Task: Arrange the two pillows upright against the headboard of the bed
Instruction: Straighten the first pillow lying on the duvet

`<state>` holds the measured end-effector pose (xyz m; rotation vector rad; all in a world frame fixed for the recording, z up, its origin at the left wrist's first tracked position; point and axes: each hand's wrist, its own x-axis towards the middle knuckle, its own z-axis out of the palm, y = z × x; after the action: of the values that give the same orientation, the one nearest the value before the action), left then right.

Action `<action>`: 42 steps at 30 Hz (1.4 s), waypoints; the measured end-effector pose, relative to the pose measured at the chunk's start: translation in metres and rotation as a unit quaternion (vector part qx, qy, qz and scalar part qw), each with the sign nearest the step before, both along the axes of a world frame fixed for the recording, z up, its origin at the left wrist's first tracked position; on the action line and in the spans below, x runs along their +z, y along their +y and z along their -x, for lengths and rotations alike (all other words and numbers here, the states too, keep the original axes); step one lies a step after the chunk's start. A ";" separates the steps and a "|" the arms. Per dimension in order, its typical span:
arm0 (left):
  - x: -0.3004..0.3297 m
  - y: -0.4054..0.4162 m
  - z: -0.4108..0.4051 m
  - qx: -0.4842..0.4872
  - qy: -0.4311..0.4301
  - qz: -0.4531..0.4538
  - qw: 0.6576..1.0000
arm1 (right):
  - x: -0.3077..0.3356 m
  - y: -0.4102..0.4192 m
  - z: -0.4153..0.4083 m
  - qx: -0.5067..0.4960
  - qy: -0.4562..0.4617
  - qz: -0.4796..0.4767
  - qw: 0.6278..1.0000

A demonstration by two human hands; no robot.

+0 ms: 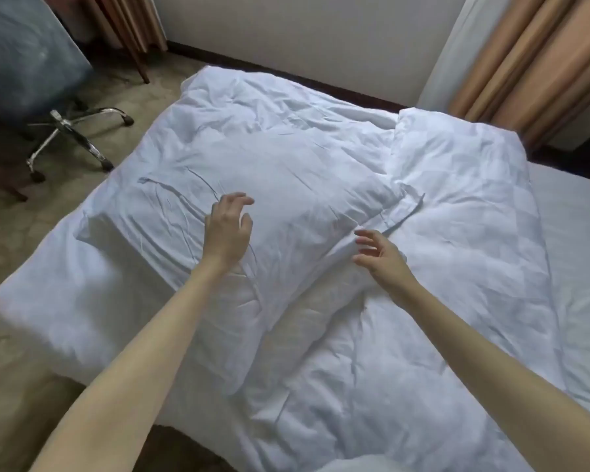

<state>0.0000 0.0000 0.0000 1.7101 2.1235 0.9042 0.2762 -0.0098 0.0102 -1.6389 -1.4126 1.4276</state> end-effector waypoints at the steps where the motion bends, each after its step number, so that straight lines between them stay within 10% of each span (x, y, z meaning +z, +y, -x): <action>1: 0.001 0.015 0.003 -0.036 0.045 0.000 0.998 | 0.001 0.011 0.002 0.007 -0.012 -0.003 1.000; 14: -0.004 0.186 0.089 -0.060 0.273 0.286 0.917 | -0.003 0.115 0.023 0.045 -0.058 -0.028 0.997; 19: -0.032 0.181 0.108 0.010 0.090 0.417 0.904 | -0.019 0.129 0.028 0.031 -0.029 0.000 0.999; 31: -0.044 0.140 0.054 0.048 0.194 0.235 0.951 | -0.015 0.141 0.017 0.008 0.044 0.056 0.997; 42: 0.033 0.070 -0.066 0.031 0.076 0.081 0.993 | 0.016 0.088 -0.047 -0.073 0.073 0.056 0.993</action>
<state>0.0665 0.0699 0.0327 1.6886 2.2889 0.6131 0.3228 0.0785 0.0266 -1.6338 -1.1270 1.5316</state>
